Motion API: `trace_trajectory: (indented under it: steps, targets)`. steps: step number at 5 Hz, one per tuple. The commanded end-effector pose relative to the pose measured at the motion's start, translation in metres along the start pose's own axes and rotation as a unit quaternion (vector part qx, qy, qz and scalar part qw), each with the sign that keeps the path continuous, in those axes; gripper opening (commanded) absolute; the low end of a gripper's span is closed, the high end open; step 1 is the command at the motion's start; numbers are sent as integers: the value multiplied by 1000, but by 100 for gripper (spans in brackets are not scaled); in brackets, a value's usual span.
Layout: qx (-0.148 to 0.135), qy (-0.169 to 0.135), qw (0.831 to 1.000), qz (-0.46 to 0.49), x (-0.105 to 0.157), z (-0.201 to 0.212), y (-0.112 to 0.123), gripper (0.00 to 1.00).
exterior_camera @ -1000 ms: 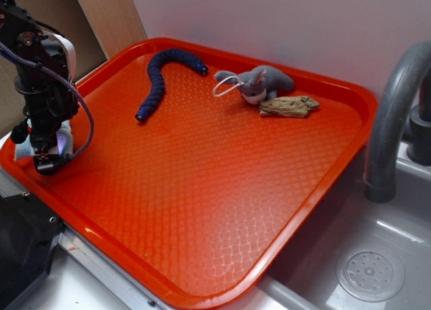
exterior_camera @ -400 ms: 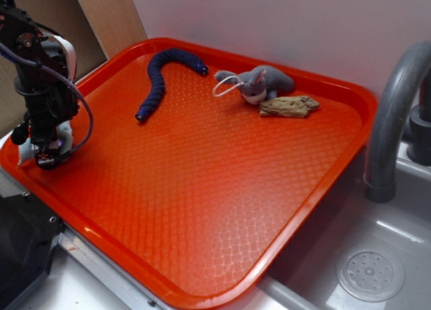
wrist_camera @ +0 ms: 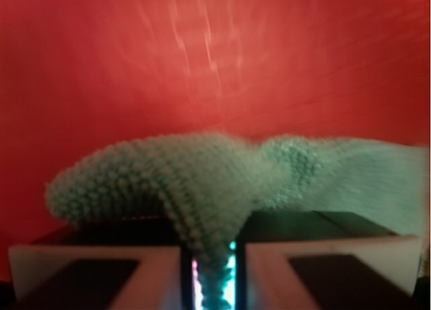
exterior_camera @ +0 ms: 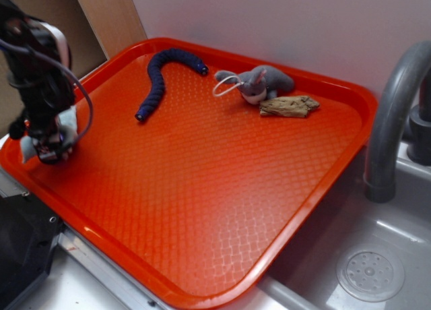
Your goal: Grab the blue cloth.
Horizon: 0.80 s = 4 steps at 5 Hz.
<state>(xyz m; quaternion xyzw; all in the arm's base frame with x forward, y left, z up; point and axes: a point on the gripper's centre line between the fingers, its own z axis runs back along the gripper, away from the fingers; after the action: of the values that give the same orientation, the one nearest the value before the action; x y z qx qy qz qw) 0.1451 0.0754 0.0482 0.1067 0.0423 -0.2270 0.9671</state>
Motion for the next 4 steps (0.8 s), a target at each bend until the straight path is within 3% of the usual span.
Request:
trace_trajectory:
  steps: [1, 2, 3, 4]
  targets:
    - [-63, -190, 944, 263, 46, 129, -25, 0]
    - [-75, -163, 918, 353, 64, 183, -26, 0]
    - [-110, -128, 913, 371, 64, 230, -11, 0]
    - [-119, -107, 910, 381, 60, 242, -9, 0]
